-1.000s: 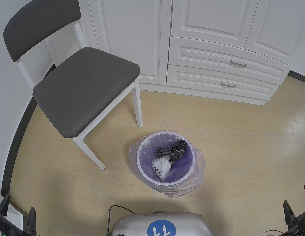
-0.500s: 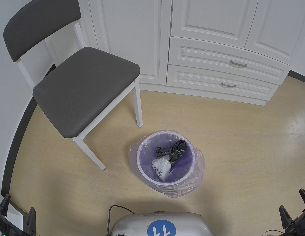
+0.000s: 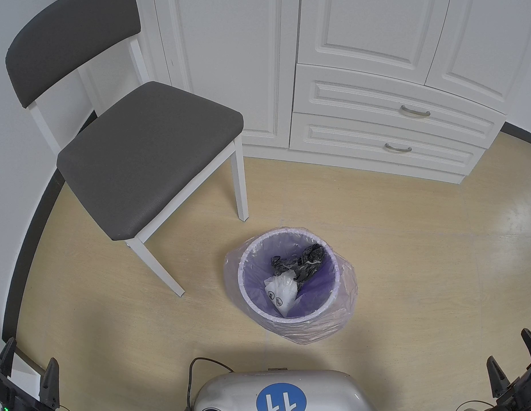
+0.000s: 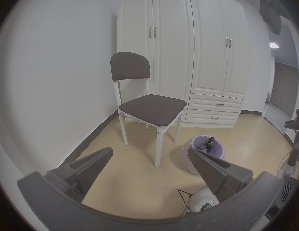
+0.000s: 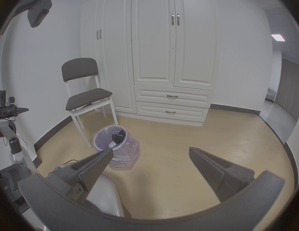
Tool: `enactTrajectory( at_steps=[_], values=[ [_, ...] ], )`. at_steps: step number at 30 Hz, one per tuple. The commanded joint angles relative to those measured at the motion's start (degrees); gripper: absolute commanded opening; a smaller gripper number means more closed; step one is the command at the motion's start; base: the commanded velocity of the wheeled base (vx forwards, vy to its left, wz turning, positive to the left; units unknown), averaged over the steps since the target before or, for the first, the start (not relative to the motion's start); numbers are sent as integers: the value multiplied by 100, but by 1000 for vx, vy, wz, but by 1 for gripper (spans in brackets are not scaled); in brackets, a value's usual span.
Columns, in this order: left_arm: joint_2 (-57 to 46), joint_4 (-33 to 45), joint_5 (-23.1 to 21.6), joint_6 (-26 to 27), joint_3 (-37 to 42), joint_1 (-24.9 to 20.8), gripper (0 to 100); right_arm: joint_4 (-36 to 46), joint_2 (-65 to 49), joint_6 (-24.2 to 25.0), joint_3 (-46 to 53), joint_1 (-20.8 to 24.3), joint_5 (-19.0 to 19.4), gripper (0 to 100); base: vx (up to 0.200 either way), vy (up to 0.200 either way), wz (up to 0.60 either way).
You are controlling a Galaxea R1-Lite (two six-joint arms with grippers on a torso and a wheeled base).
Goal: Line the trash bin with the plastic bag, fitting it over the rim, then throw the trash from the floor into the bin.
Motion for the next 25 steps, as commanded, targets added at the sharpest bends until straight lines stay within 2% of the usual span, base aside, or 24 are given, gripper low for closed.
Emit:
enactTrajectory(
  at_steps=[1, 25],
  values=[
    [-84, -7, 11, 8, 101, 0, 100, -9, -93, -6, 99, 4, 11, 100, 0, 0, 0],
    [-84, 1, 11, 25, 101, 0, 100, 8, -84, -41, 99, -5, 20, 100, 0, 0, 0]
  ],
)
